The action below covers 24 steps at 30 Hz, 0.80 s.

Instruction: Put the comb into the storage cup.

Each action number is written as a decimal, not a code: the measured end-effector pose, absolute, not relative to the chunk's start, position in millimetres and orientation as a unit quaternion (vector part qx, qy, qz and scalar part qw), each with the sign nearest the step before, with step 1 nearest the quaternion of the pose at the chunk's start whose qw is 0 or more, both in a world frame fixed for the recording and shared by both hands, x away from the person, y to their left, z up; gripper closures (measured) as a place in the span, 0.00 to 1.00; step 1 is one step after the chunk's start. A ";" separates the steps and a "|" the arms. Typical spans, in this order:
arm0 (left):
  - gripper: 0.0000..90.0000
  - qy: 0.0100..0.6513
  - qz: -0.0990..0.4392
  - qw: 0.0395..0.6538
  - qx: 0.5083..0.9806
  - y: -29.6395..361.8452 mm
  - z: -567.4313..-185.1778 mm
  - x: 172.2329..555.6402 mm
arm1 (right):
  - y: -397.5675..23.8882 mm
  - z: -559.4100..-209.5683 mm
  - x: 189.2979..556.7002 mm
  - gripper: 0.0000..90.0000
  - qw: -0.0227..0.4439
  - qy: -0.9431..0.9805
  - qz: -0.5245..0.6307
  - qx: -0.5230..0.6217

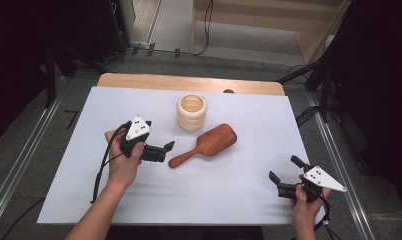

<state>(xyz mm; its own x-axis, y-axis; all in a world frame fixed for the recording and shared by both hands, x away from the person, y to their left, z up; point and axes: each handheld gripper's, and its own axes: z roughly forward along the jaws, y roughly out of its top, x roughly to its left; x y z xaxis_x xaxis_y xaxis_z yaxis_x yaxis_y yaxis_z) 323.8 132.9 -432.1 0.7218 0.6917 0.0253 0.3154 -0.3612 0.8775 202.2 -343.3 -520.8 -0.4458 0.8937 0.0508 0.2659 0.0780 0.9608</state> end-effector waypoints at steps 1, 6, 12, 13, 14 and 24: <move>0.00 0.310 0.197 0.470 0.803 130.1 -431.9 325.3 | -343.2 -520.8 202.2 0.00 0.300 0.671 0.523 0.432; 0.00 0.310 0.193 0.462 0.808 119.2 -432.6 330.9 | -342.9 -520.9 202.4 0.00 0.297 0.671 0.524 0.432; 0.00 0.317 0.180 0.459 0.810 105.1 -434.3 339.6 | -343.7 -521.1 202.8 0.00 0.295 0.671 0.527 0.430; 0.00 0.315 0.177 0.456 0.813 102.1 -434.8 340.9 | -343.8 -521.1 202.7 0.00 0.295 0.671 0.528 0.430; 0.00 0.314 0.176 0.453 0.816 99.1 -435.3 342.2 | -343.9 -521.2 202.6 0.00 0.295 0.670 0.528 0.430; 0.00 0.295 0.157 0.434 0.837 74.2 -440.9 349.1 | -343.5 -521.3 205.7 0.00 0.272 0.688 0.530 0.415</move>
<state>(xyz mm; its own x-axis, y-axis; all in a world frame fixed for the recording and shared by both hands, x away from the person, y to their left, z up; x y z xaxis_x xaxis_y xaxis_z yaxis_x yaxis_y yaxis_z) 349.1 74.2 -440.9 0.7761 0.6305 0.0073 0.3574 -0.4494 0.8187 205.7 -343.5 -521.3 -0.5071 0.8593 0.0663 0.2835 0.0937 0.9544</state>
